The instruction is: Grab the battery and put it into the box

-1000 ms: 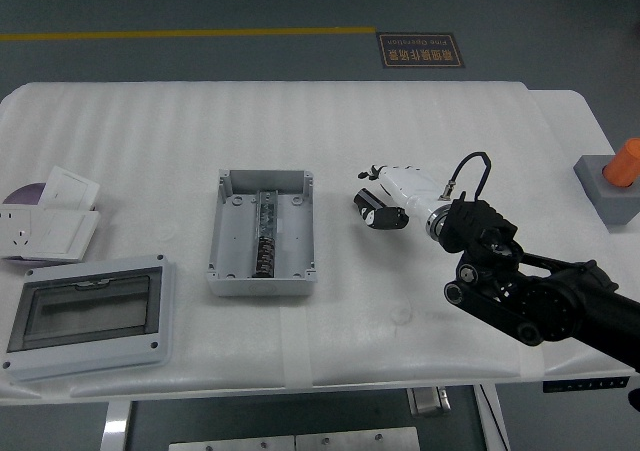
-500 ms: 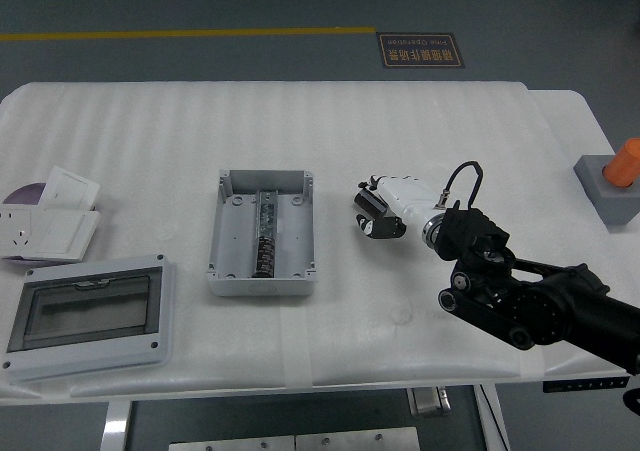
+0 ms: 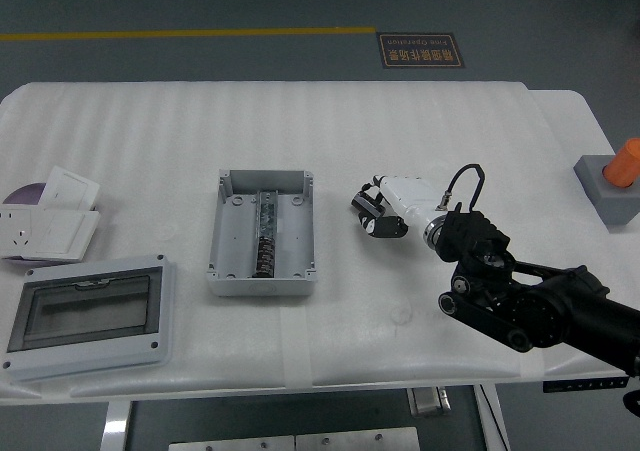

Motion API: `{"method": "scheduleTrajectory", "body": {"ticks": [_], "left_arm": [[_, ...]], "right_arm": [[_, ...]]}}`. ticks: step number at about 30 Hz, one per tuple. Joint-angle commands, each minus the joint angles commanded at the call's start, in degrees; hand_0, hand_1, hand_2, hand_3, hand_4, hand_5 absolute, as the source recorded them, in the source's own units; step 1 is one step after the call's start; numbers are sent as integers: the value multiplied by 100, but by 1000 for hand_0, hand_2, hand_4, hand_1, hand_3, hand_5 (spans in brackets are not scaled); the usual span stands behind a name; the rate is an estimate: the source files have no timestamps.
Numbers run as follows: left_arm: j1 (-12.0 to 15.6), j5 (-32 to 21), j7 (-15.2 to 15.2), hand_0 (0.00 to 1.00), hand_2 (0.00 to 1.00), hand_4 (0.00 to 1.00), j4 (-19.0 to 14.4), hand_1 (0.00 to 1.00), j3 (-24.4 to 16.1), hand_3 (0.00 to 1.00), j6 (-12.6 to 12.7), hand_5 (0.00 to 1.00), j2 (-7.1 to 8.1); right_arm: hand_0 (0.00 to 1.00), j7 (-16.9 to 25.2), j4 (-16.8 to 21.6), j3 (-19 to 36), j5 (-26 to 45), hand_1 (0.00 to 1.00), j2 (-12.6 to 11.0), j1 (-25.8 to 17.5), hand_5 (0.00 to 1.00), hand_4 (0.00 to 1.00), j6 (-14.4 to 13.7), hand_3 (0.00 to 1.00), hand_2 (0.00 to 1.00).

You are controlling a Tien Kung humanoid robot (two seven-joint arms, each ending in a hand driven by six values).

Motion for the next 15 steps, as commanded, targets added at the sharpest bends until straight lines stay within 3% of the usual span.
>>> {"method": "scheduleTrajectory", "body": {"ticks": [15], "left_arm": [[-21, 5, -19, 656, 592, 520, 0, 673, 15, 602, -6, 629, -7]], "right_arm": [[650, -117, 6, -82, -159, 582, 74, 3, 386, 566, -21, 740, 411]]}}
